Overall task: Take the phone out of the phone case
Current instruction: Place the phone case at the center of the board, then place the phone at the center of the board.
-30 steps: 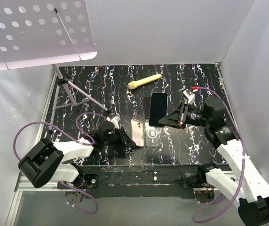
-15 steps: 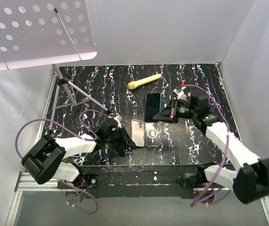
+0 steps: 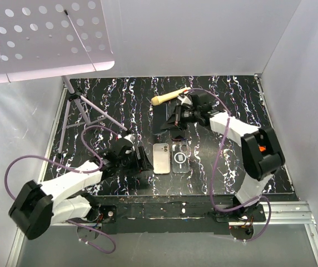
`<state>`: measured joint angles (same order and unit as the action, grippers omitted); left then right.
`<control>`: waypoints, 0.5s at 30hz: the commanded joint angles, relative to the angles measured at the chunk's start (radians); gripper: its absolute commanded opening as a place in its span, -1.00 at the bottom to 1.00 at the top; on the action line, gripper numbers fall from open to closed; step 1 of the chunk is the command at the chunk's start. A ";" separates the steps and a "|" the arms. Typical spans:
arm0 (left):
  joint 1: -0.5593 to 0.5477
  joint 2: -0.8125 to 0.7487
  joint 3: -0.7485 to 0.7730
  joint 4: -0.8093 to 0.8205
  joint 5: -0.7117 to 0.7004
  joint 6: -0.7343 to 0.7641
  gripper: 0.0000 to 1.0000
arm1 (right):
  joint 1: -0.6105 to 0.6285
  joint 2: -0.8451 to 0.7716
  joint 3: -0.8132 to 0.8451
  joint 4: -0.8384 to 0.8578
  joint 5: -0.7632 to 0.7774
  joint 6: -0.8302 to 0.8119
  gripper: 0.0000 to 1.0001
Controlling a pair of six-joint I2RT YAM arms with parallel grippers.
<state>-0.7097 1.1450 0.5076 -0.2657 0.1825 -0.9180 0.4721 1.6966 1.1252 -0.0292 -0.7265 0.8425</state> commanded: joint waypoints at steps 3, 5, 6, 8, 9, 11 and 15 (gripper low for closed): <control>0.006 -0.227 0.156 -0.213 -0.204 0.151 0.43 | 0.046 0.193 0.197 -0.046 0.054 -0.051 -0.97; 0.004 -0.275 0.192 -0.237 -0.233 0.182 0.44 | 0.048 0.247 0.226 -0.046 0.058 -0.056 -0.97; 0.004 -0.290 0.212 -0.248 -0.247 0.191 0.45 | 0.049 0.279 0.244 -0.057 0.055 -0.059 -0.97; 0.006 -0.324 0.242 -0.265 -0.270 0.209 0.46 | 0.053 0.325 0.271 -0.063 0.042 -0.059 -0.97; 0.006 -0.340 0.259 -0.274 -0.282 0.220 0.46 | 0.054 0.339 0.271 -0.063 0.042 -0.062 -0.97; 0.004 -0.367 0.287 -0.279 -0.296 0.238 0.46 | 0.054 0.357 0.265 -0.061 0.047 -0.071 -0.97; 0.004 -0.398 0.327 -0.293 -0.322 0.278 0.48 | 0.053 0.379 0.258 -0.049 0.050 -0.075 -0.94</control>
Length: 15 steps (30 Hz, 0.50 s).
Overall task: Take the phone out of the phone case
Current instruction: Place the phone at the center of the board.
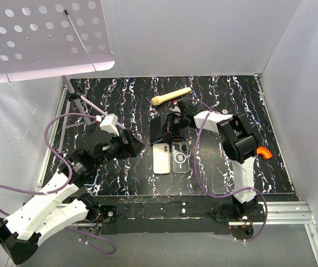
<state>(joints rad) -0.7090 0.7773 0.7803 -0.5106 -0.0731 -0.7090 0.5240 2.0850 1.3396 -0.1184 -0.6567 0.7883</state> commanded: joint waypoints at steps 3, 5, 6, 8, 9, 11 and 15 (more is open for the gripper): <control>0.005 -0.032 0.066 -0.060 -0.083 0.074 0.50 | 0.001 0.010 0.049 0.025 0.003 -0.015 -0.84; 0.005 -0.035 0.066 -0.066 -0.091 0.066 0.51 | 0.001 0.014 0.046 0.007 0.029 -0.018 -0.73; 0.003 -0.035 0.068 -0.075 -0.099 0.060 0.53 | 0.001 0.012 0.041 -0.004 0.038 -0.023 -0.69; 0.003 -0.030 0.077 -0.103 -0.122 0.043 0.55 | 0.001 0.010 0.039 -0.030 0.069 -0.035 -0.64; 0.005 -0.026 0.086 -0.126 -0.134 0.034 0.55 | -0.001 0.009 0.046 -0.056 0.084 -0.047 -0.59; 0.003 0.002 0.105 -0.166 -0.145 0.034 0.59 | -0.001 0.007 0.050 -0.075 0.095 -0.072 -0.50; 0.003 0.042 0.142 -0.242 -0.172 0.000 0.71 | -0.004 0.007 0.082 -0.128 0.120 -0.119 -0.20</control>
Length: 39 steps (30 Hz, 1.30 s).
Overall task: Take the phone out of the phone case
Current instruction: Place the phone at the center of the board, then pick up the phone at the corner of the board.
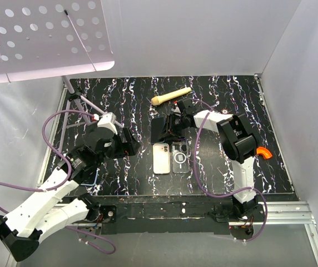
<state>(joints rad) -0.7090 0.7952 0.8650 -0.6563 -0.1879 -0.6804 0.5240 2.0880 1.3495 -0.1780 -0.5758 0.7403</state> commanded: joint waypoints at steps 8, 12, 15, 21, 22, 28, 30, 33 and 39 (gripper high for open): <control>0.077 0.064 0.092 -0.207 -0.015 -0.097 0.97 | 0.008 -0.158 0.203 -0.308 0.181 -0.205 0.18; 0.241 0.134 0.121 -0.261 0.056 -0.108 0.96 | 0.063 -0.385 0.172 -0.380 0.255 -0.220 0.25; 0.365 0.208 0.134 -0.284 0.048 -0.125 0.96 | 0.091 -0.540 0.065 -0.335 0.225 -0.185 0.28; 0.702 0.349 0.120 -0.365 0.009 -0.203 0.96 | 0.090 -0.770 -0.134 -0.278 0.227 -0.170 0.29; 0.759 0.352 0.102 -0.368 -0.036 -0.215 0.96 | 0.090 -0.795 -0.151 -0.282 0.234 -0.171 0.30; 0.989 0.260 -0.075 -0.329 0.022 -0.311 0.96 | 0.087 -0.936 -0.205 -0.288 0.220 -0.177 0.31; 1.019 0.256 -0.101 -0.292 0.030 -0.280 0.96 | 0.085 -1.000 -0.263 -0.252 0.217 -0.167 0.34; 1.049 0.343 -0.074 -0.302 -0.010 -0.234 0.96 | 0.082 -1.057 -0.279 -0.297 0.243 -0.173 0.34; 1.057 0.547 -0.041 -0.295 0.001 -0.247 0.96 | 0.056 -1.135 -0.328 -0.287 0.240 -0.185 0.35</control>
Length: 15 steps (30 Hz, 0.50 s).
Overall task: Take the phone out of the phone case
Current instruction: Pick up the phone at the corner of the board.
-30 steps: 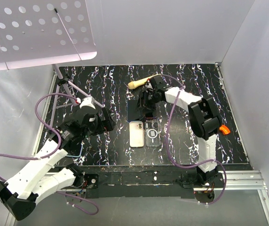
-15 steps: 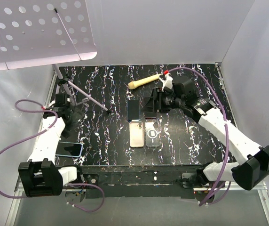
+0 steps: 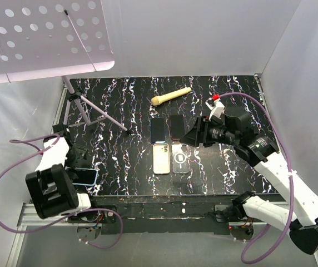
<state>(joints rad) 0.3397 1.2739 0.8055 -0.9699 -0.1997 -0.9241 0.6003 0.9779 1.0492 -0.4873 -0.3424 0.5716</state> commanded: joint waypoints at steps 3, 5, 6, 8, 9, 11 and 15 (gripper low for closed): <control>0.010 0.062 -0.029 0.037 0.040 -0.051 0.97 | -0.027 -0.028 -0.023 0.024 0.003 -0.022 0.34; 0.012 0.058 -0.048 0.028 0.022 -0.085 0.97 | -0.028 -0.030 -0.020 0.027 0.002 -0.027 0.34; 0.012 0.058 -0.057 0.033 0.020 -0.090 0.97 | -0.031 -0.030 -0.018 0.027 0.002 -0.027 0.34; 0.013 0.056 -0.069 0.005 0.007 -0.120 0.96 | -0.033 -0.034 -0.021 0.027 -0.001 -0.029 0.34; 0.013 0.058 -0.071 -0.012 -0.009 -0.134 0.96 | -0.033 -0.033 -0.023 0.027 -0.001 -0.032 0.34; 0.012 0.068 -0.066 -0.044 -0.032 -0.153 0.96 | -0.036 -0.038 -0.035 0.029 0.000 -0.035 0.34; 0.012 0.084 -0.071 -0.066 -0.069 -0.170 0.96 | -0.039 -0.038 -0.055 0.038 -0.007 -0.033 0.34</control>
<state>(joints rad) 0.3450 1.3594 0.7448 -0.9920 -0.2062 -1.0489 0.5694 0.9524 1.0107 -0.4911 -0.3428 0.5594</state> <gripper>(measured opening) 0.982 0.674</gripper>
